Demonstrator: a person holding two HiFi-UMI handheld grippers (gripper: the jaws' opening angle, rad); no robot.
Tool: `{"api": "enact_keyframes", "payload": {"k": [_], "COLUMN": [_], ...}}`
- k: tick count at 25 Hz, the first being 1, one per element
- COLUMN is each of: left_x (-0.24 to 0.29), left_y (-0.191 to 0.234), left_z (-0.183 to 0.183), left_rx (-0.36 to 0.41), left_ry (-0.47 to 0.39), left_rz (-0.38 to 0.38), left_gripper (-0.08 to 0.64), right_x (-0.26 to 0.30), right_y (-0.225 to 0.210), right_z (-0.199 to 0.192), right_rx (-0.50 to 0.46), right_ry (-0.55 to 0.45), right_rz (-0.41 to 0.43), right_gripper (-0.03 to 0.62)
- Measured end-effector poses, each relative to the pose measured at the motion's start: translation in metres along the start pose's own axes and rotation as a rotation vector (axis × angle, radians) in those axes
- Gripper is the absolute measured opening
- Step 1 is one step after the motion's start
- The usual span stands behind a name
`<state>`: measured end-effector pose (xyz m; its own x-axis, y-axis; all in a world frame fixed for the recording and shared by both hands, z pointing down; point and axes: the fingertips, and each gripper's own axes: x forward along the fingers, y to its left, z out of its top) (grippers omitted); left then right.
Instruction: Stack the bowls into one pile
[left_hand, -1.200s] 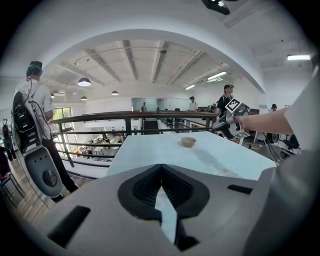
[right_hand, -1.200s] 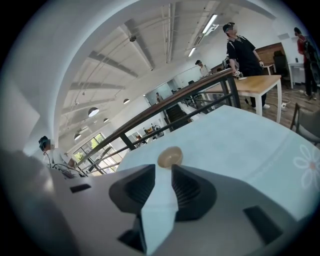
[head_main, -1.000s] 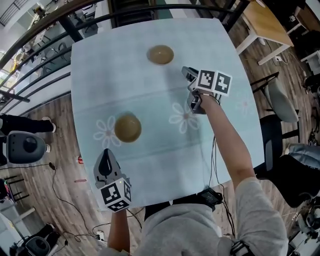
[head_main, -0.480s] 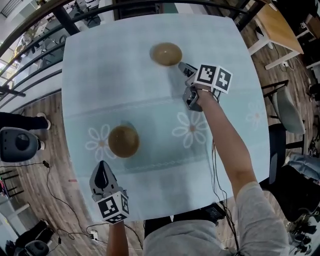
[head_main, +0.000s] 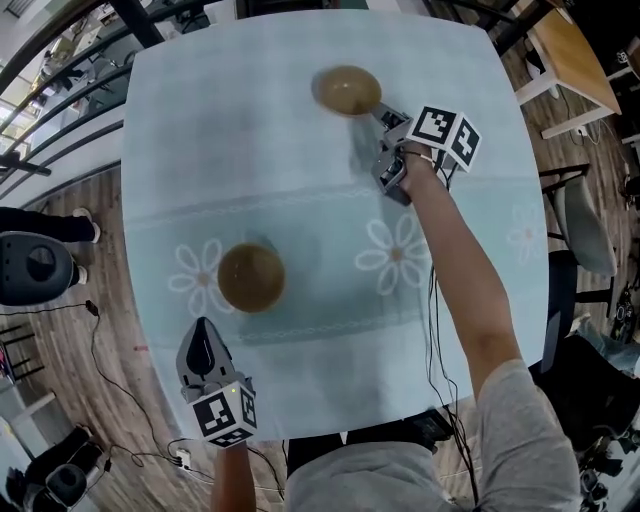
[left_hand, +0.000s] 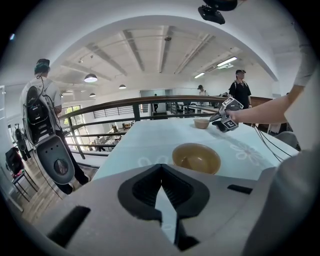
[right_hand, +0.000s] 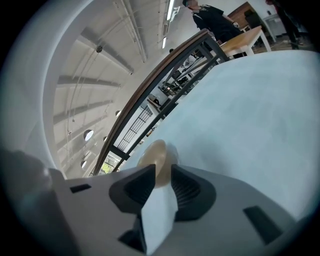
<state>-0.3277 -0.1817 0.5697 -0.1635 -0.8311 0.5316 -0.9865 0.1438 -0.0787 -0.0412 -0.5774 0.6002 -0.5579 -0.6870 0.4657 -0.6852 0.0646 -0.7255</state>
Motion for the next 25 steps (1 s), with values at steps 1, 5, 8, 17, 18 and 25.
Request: {"api": "enact_keyframes", "payload": {"k": [1, 5, 8, 17, 18, 25], "left_x": [0.000, 0.002, 0.003, 0.006, 0.006, -0.003], "left_y": [0.000, 0.003, 0.004, 0.010, 0.011, 0.017], "left_z": [0.000, -0.001, 0.000, -0.005, -0.004, 0.004], "left_rx": [-0.001, -0.001, -0.002, -0.009, -0.010, -0.012], "left_ry": [0.002, 0.008, 0.011, 0.008, 0.006, -0.006], "left_rz": [0.001, 0.000, -0.001, -0.008, -0.009, -0.024], "left_gripper": [0.017, 0.017, 0.017, 0.017, 0.017, 0.017], "right_x": [0.001, 0.011, 0.015, 0.012, 0.010, -0.022], "right_y": [0.000, 0.000, 0.003, -0.001, 0.001, 0.023], "right_z": [0.001, -0.001, -0.001, -0.015, -0.016, -0.047], "right_rx": [0.005, 0.041, 0.088, 0.144, 0.135, 0.077], "right_ry": [0.001, 0.017, 0.021, 0.022, 0.021, 0.085], "right_rz": [-0.001, 0.004, 0.012, -0.012, -0.016, -0.012], "right_gripper": [0.098, 0.098, 0.090, 0.034, 0.034, 0.034]}}
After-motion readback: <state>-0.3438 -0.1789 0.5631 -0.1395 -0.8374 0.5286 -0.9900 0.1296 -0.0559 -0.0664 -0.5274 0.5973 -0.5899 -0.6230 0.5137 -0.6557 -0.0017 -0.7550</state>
